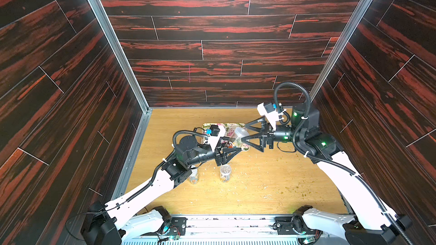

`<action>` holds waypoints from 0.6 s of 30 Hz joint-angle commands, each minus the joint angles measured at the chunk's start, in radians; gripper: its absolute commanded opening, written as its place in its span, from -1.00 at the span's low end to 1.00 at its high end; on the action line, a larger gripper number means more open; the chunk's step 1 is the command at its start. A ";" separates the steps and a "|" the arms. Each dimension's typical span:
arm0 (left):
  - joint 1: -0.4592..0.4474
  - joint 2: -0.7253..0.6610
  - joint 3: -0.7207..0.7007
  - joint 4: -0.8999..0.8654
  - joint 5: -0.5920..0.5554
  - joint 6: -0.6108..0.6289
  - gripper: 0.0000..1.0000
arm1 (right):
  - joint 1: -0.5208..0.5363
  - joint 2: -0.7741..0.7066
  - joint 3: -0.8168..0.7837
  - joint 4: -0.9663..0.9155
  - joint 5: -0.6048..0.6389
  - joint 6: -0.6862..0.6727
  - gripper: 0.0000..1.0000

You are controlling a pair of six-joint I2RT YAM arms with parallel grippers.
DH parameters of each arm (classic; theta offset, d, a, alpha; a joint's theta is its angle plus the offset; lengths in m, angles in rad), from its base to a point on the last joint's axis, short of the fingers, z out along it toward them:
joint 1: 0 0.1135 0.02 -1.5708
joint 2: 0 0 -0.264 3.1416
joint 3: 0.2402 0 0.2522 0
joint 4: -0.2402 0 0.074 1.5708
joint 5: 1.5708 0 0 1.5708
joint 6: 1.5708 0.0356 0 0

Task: Pour the candies out of the jar
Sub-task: Unscrew the lid from the jar.

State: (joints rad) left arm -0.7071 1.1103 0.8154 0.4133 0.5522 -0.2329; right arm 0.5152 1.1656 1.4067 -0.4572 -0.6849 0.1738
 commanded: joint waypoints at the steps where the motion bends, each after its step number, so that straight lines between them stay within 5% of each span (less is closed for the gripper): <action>1: 0.005 -0.029 0.018 -0.008 -0.017 0.025 -0.26 | 0.012 -0.059 -0.019 -0.004 0.156 0.187 0.98; 14: 0.005 -0.010 0.018 -0.029 -0.037 0.068 -0.26 | 0.244 -0.006 0.035 -0.140 0.666 0.480 0.77; 18: 0.005 -0.004 0.018 -0.029 -0.037 0.068 -0.26 | 0.271 0.011 0.037 -0.128 0.699 0.522 0.72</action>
State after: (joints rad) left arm -0.7071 1.1107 0.8154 0.3656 0.5156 -0.1726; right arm 0.7734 1.1675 1.4166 -0.5579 -0.0895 0.6228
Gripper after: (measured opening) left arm 0.591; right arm 0.867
